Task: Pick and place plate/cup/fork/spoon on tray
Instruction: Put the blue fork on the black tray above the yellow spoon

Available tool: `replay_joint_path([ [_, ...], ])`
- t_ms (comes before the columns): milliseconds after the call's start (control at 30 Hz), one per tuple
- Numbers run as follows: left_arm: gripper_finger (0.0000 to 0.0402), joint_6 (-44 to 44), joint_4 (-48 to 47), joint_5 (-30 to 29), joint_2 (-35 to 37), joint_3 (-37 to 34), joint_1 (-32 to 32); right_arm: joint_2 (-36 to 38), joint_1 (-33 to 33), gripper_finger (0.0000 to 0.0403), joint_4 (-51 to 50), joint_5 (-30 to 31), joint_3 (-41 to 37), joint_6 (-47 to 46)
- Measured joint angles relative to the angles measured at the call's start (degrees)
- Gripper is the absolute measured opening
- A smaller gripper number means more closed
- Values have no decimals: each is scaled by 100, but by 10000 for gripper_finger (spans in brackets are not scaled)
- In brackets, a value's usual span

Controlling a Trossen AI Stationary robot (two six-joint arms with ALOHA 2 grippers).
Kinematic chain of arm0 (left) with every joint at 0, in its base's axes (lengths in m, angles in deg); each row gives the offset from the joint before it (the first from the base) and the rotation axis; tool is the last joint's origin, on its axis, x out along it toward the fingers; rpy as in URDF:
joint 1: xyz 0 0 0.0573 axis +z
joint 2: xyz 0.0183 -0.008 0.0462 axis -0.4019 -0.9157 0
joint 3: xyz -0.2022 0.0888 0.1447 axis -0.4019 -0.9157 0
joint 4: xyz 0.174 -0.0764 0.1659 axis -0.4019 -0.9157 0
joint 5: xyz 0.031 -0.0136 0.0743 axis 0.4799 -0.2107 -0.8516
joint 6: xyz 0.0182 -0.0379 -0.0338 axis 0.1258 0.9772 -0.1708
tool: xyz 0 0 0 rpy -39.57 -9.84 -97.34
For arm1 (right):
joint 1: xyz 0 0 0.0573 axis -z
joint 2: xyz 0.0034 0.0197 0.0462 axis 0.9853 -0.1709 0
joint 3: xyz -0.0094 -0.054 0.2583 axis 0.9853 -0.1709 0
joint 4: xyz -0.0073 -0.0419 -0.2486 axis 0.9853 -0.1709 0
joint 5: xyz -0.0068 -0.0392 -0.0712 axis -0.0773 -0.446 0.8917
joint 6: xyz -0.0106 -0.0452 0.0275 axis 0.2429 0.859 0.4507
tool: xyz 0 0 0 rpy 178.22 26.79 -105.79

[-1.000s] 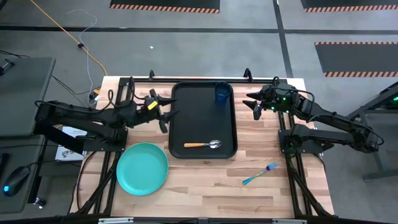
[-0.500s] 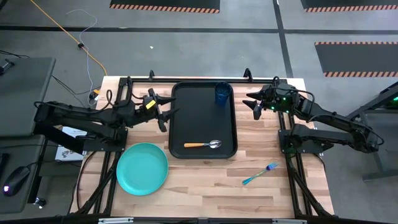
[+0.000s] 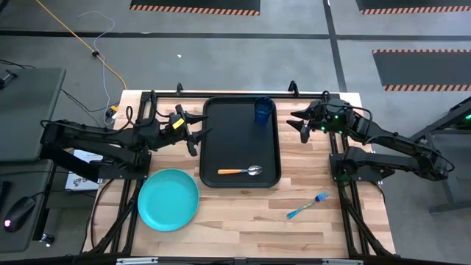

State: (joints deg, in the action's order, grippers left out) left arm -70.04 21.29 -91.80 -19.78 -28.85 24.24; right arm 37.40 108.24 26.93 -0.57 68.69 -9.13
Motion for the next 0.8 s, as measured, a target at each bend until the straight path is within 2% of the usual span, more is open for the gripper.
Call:
replay_joint_path([
  [233, 216, 0, -2, 2, 0, 2, 0, 0, 0, 200, -240, -252, -1, -21],
  [300, 216, 0, -2, 2, 0, 2, 0, 0, -2, 200, -281, -629, 0, -88],
  [400, 216, 0, -3, 2, 0, 2, 0, 0, -173, 200, -281, -1536, 0, -273],
  [467, 216, 0, -3, 2, 0, 2, 0, 2, -467, 200, -316, -1810, 0, -355],
  [633, 216, 0, -28, 2, 0, 4, 0, -106, -1629, 200, -859, -1485, 0, -452],
  [800, 216, 0, -48, 4, 0, 4, 0, -362, -2976, 200, -1232, -978, -1, -1110],
])
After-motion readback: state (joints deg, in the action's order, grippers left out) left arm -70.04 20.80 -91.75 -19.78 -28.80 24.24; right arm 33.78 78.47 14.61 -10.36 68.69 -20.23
